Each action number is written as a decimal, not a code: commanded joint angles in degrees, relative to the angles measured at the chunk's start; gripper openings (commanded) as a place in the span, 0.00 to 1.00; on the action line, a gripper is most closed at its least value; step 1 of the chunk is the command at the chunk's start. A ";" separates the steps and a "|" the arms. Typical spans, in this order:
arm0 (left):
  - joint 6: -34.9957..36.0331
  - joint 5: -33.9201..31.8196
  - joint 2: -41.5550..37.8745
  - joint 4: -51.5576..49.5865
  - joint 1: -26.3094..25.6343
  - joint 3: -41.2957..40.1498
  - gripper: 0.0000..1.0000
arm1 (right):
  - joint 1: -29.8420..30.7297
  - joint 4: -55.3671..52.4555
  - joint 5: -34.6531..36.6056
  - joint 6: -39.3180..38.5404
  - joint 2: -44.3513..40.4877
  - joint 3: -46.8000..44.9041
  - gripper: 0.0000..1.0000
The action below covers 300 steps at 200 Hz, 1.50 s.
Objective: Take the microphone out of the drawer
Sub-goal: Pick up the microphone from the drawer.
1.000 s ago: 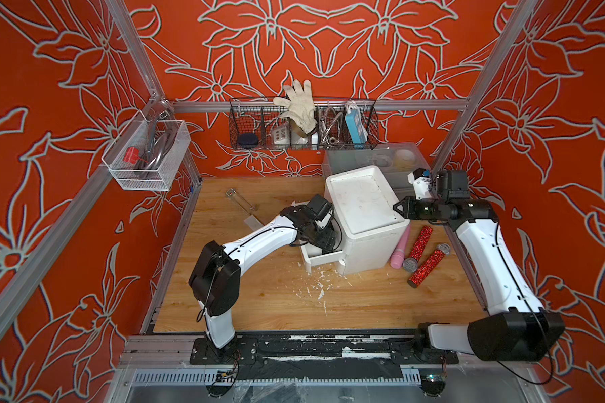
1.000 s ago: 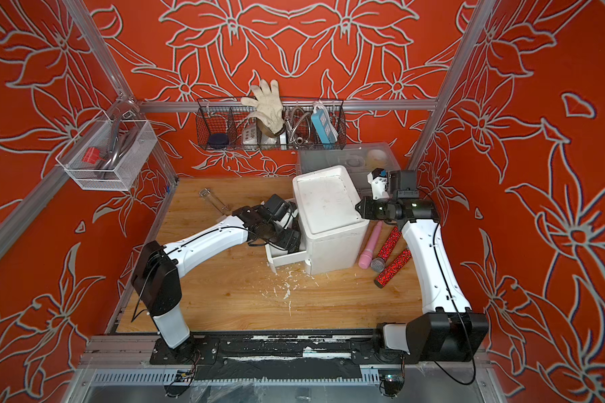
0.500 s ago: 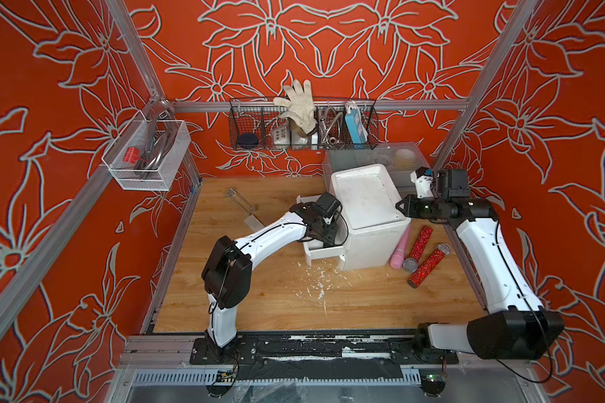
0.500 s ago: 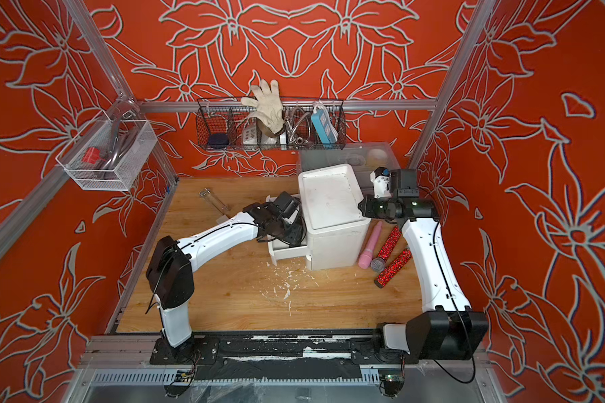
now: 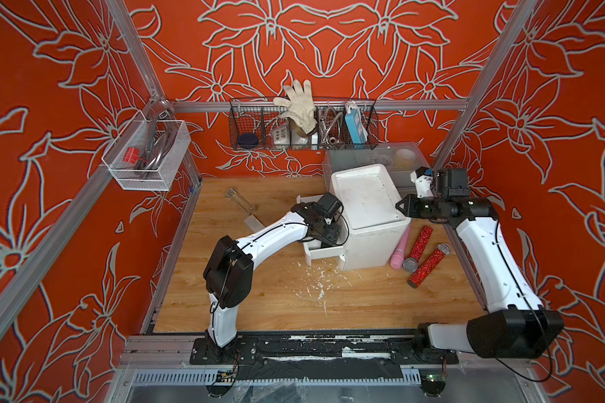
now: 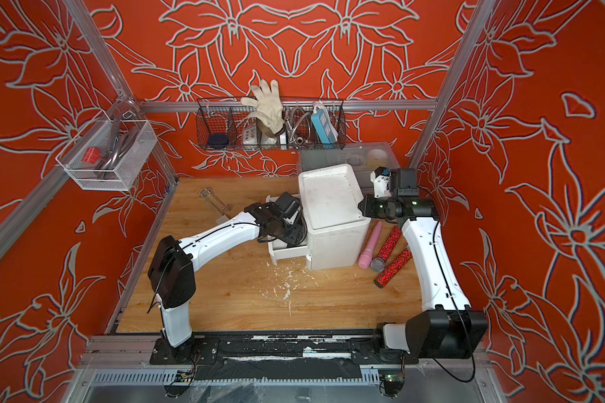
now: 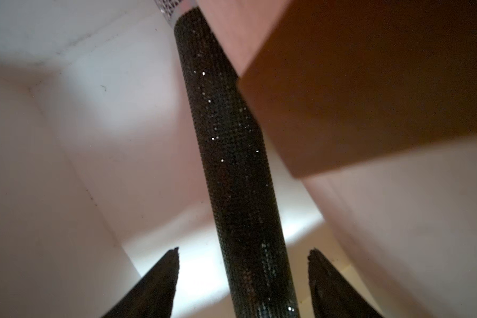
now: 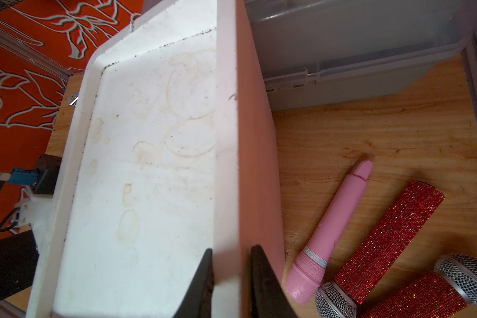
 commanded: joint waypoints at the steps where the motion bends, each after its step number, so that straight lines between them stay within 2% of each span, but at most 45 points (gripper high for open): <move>1: 1.50 2.95 7.31 -4.33 -2.05 -1.58 0.75 | 0.83 -0.84 -4.73 2.93 0.24 0.75 0.09; 14: 1.57 1.21 8.42 -4.78 -2.48 -1.30 0.72 | 0.88 -0.75 -4.68 3.03 0.20 0.92 0.09; 39: 1.65 -1.94 8.88 -4.82 -2.50 -2.00 0.61 | 0.82 -0.63 -4.69 3.18 0.13 0.85 0.08; 74: 2.06 -2.67 6.78 -3.97 -2.52 -2.76 0.31 | 0.88 -0.31 -4.79 3.53 0.16 0.48 0.08; 109: 2.46 -2.31 4.32 -4.55 -2.49 -1.59 0.19 | 0.90 -0.48 -4.59 3.54 0.29 0.48 0.07; 199: 3.32 -6.17 -2.80 -9.59 -2.33 2.56 0.13 | 1.10 -0.66 -4.50 3.57 0.40 0.31 0.06; 235: 1.04 -3.67 -2.97 -12.69 -0.76 4.97 0.11 | 1.05 -0.52 -4.18 3.78 0.06 0.21 0.06; 262: 3.03 -6.30 -0.42 -17.58 -0.74 11.17 0.10 | 1.10 -0.35 -4.63 4.16 0.30 0.38 0.06; 300: 7.52 -5.74 2.16 -24.01 -0.74 18.86 0.10 | 1.22 -0.61 -4.24 3.90 0.47 0.62 0.06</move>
